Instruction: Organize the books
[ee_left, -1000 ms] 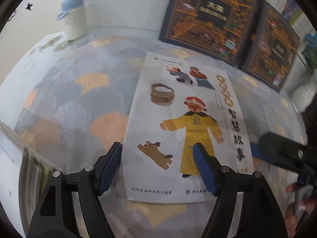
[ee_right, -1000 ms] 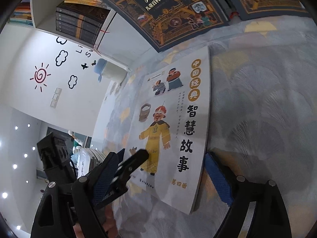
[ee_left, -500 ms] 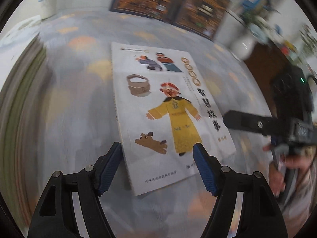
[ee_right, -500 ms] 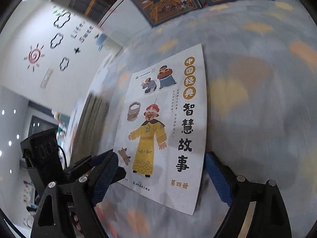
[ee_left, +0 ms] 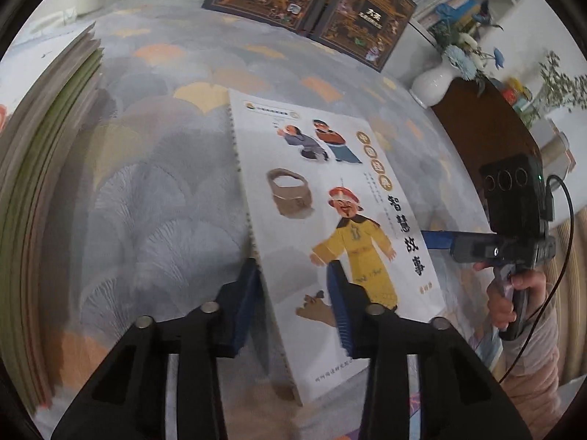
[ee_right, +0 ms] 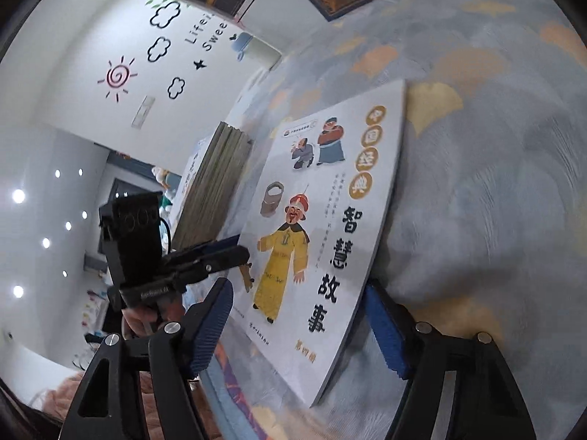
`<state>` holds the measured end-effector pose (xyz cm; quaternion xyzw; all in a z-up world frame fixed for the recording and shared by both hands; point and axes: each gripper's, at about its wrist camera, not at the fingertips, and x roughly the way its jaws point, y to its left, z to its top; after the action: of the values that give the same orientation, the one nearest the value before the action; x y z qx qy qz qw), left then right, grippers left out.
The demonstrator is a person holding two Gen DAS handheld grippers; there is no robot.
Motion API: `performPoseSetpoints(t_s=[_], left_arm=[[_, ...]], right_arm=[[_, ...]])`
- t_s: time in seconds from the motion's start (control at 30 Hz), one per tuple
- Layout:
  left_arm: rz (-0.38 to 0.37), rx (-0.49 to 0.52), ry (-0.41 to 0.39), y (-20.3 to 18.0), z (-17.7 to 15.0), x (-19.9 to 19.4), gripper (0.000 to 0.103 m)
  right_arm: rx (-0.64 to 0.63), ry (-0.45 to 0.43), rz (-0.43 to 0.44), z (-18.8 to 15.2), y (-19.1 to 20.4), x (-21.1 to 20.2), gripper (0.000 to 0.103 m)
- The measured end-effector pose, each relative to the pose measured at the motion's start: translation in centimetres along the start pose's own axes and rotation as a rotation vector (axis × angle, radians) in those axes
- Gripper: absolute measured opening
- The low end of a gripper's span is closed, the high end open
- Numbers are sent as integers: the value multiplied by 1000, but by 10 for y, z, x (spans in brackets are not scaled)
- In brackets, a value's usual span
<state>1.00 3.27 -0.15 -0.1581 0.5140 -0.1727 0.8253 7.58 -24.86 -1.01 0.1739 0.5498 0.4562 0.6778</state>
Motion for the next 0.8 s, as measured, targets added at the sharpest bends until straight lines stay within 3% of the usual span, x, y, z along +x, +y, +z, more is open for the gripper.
performPoseSetpoints(t_s=[0.1, 0.2, 0.27, 0.33, 0.4, 0.5, 0.8], left_arm=[[25, 20, -4, -4, -3, 0, 32], [70, 65, -15, -11, -3, 2, 32], [75, 74, -25, -11, -2, 3, 32], [66, 71, -32, -9, 0, 4, 32], [65, 81, -43, -8, 2, 5, 32], [89, 95, -57, -11, 1, 5, 32], [72, 80, -65, -12, 1, 3, 34]], right_arm=[[-20, -1, -15, 2, 2, 3, 65], [-24, -21, -30, 2, -4, 2, 44], [-8, -41, -35, -3, -16, -2, 14], [6, -67, 7, -5, -29, -6, 8], [-11, -81, 30, -7, -30, -7, 8], [-59, -93, -37, -11, -21, -6, 10], [-28, -109, -111, -8, -6, -4, 19]])
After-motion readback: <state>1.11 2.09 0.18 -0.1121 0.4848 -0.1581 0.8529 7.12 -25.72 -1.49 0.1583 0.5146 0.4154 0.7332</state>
